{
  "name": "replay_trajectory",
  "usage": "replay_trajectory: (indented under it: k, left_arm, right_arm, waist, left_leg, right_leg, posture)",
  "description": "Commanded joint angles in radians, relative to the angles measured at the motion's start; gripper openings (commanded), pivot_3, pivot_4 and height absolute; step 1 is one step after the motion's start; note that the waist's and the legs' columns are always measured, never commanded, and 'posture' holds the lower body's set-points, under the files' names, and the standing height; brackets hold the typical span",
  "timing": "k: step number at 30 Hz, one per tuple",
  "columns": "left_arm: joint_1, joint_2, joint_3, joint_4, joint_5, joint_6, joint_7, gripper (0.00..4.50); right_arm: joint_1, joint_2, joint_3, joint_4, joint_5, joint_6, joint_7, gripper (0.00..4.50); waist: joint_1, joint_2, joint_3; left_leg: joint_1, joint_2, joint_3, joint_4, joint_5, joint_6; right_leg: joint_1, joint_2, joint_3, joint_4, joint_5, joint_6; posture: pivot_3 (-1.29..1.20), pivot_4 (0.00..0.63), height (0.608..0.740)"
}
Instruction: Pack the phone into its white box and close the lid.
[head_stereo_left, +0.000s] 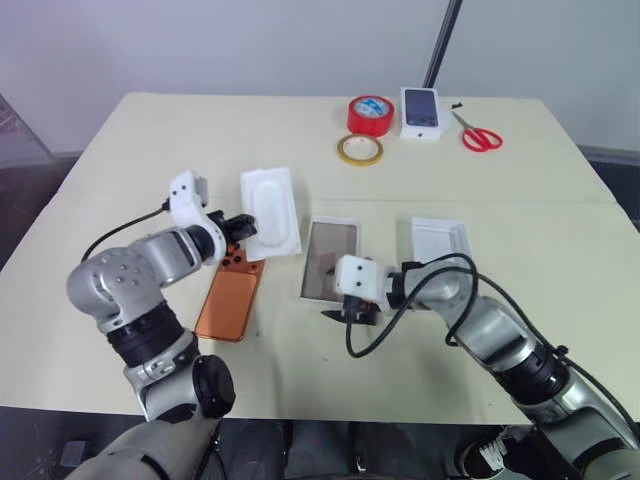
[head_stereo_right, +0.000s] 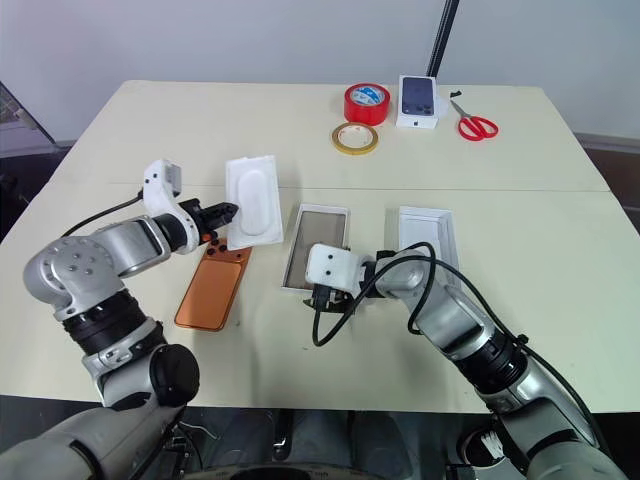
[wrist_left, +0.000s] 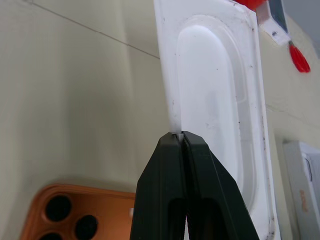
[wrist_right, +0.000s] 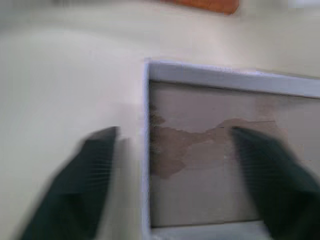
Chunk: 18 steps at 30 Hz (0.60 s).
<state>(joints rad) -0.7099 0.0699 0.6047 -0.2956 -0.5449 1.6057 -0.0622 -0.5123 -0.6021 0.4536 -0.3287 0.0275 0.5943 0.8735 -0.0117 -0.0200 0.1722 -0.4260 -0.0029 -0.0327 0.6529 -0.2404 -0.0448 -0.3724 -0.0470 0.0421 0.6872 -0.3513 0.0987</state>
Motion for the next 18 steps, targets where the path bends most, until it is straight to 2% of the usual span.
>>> replay_trajectory:
  k: [1,5,10,18]
  left_arm:
    - [0.024,-0.024,-0.084,-0.064,-0.041,0.009,-0.01,0.0]
    - [0.065,-0.044,-0.189,-0.091,-0.053,0.009,0.009,0.0]
    - [0.096,-0.062,-0.269,-0.103,-0.063,0.009,0.025,0.0]
    - [0.102,-0.092,-0.287,-0.09,-0.073,0.009,0.05,0.0]
  right_arm:
    - [0.0,-0.051,-0.152,-0.102,0.086,0.029,0.037,4.47]
    - [0.026,-0.12,-0.242,-0.131,0.125,0.043,0.057,4.47]
    - [0.035,-0.144,-0.282,-0.129,0.129,0.048,0.037,4.47]
    - [0.042,-0.138,-0.28,-0.118,0.118,0.031,0.009,4.47]
  waist:
    - [0.002,0.0,0.0]
    - [0.0,0.0,0.0]
    - [-0.004,0.0,0.0]
    - [0.001,0.0,0.0]
  left_leg:
    - [0.0,0.0,0.0,0.0,0.0,0.0]
    - [0.0,0.0,0.0,0.0,-0.002,0.004]
    - [0.0,0.0,0.0,-0.001,-0.003,0.005]
    - [0.0,0.0,0.0,0.0,-0.003,0.005]
  right_leg:
    - [0.0,0.0,0.0,0.0,0.0,0.0]
    - [0.001,0.0,0.0,0.0,0.0,0.0]
    - [0.0,0.001,0.001,0.0,0.0,0.0]
    - [0.0,0.0,0.001,0.0,0.0,0.0]
  posture:
    - [0.0,0.15,0.717]
    - [0.0,0.15,0.717]
    - [0.0,0.15,0.717]
    - [0.0,0.15,0.717]
